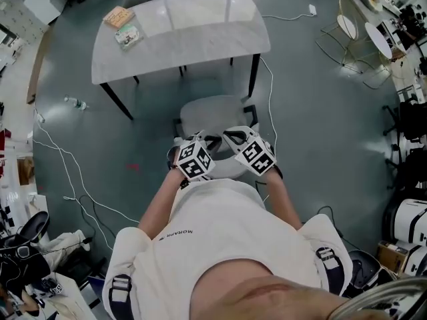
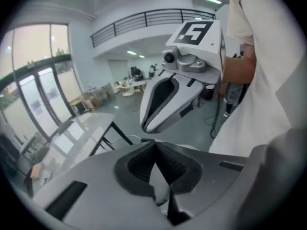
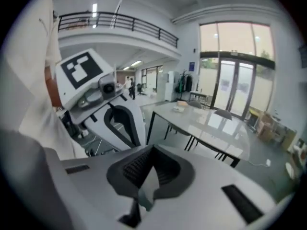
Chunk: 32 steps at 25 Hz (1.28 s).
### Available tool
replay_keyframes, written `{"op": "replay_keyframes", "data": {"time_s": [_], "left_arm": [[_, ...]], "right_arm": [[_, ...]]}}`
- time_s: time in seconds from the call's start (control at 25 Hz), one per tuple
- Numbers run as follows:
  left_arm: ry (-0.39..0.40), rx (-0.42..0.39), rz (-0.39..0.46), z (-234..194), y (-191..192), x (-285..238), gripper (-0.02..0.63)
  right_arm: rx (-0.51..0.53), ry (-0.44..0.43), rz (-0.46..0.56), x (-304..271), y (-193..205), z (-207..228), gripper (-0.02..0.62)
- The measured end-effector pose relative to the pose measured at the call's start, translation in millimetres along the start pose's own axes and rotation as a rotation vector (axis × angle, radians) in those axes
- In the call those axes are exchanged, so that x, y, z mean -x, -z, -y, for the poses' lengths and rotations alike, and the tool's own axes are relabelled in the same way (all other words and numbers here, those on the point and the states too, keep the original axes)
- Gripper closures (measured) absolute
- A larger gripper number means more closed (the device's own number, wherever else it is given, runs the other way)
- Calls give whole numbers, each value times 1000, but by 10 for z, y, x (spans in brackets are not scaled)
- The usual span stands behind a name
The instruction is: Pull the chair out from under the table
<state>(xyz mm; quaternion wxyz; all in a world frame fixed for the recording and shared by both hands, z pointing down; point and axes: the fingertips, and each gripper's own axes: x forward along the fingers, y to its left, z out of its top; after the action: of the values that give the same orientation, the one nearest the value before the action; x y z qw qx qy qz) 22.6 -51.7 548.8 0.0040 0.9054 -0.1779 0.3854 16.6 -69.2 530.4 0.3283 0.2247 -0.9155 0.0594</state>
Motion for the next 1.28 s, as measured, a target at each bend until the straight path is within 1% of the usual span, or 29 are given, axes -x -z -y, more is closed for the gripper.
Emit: {"op": "replay_keyframes", "data": {"time_s": [0.08,0.16,0.28,0.36,0.44,0.6,0.72,0.8,0.88,0.96,1.04,1.28], "left_arm": [[-131,21,69,-208,-178,169,600],[-243,61,149,-392,-360,361,600],[-376,126,267,-627,-611,651,600],[-434,168,344,-744,-744,837,600],[-476,201,400,-825,-842,1007,600],[-568,208,468,-978,-1015,1309,600],[-646,214,554,-1094,-1186,1591,600],[-688,237,628,-1124,-1293,1799,600],[-719,265,698,-1123,-1367,1985,600],[-742,278,739,-1113,-1388,2079,600],[-753,283,750,-1086,-1356,2062,600],[-750,319,767,-1033,-1337,2048,600]], "right_arm": [[-42,73,91,111,-252,100,581],[-20,148,171,200,-488,181,581],[10,209,293,341,-843,263,581],[12,249,358,458,-1071,318,581],[17,288,417,580,-1285,343,581],[34,354,510,794,-1626,396,581],[29,392,572,948,-1830,461,581],[-5,401,633,1074,-1941,470,581],[-63,391,715,1199,-2043,447,581],[-106,383,770,1264,-2106,425,581],[-111,400,771,1236,-2087,404,581],[-113,434,740,1204,-2057,377,581]]}}
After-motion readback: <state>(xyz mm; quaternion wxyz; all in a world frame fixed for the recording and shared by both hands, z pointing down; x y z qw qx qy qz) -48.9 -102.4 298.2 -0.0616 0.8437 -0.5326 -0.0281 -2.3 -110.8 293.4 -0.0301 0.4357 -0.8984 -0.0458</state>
